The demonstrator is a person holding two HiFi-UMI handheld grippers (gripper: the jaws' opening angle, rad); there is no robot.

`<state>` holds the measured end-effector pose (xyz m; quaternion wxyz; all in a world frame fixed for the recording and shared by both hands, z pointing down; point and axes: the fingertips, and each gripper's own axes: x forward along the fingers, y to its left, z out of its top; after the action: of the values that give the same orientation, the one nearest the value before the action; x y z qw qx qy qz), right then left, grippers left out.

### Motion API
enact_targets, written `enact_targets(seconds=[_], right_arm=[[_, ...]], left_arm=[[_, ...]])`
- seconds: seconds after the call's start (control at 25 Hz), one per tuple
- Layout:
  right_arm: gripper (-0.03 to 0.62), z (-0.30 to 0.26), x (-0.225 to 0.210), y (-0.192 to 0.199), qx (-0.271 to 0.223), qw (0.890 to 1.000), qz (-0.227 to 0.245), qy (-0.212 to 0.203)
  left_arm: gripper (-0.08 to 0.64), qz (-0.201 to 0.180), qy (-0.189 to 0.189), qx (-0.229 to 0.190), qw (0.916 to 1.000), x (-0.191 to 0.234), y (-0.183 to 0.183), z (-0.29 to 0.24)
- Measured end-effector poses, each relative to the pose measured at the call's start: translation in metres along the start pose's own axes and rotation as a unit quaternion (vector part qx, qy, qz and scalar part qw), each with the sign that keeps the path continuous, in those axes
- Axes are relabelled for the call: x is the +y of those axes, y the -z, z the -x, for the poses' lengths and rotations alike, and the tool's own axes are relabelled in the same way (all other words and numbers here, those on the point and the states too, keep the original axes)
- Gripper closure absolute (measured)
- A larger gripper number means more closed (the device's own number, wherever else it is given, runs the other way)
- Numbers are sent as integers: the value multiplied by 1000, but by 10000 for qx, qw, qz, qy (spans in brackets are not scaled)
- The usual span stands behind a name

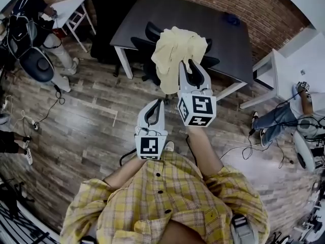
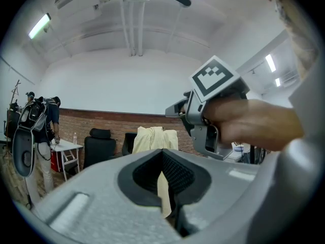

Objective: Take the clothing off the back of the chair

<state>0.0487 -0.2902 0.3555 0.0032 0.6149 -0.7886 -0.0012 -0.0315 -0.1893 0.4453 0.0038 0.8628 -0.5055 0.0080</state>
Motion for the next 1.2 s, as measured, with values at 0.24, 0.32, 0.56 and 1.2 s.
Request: enact_targets(seconds=[0.24, 0.32, 0.56, 1.2], right_arm=[[471, -25, -9, -7, 106, 9997, -165, 111], [448, -32, -11, -9, 165, 9995, -192, 166], [369, -51, -15, -7, 280, 9991, -243, 204], [246, -98, -49, 16, 640, 9948, -319, 724]], left_arm=[[560, 21, -159, -80, 9998, 9, -2, 0], [560, 14, -170, 1, 9999, 12, 1, 0], [560, 9, -275, 2, 9996, 15, 2, -1], [560, 4, -399, 24, 9992, 24, 4, -11]])
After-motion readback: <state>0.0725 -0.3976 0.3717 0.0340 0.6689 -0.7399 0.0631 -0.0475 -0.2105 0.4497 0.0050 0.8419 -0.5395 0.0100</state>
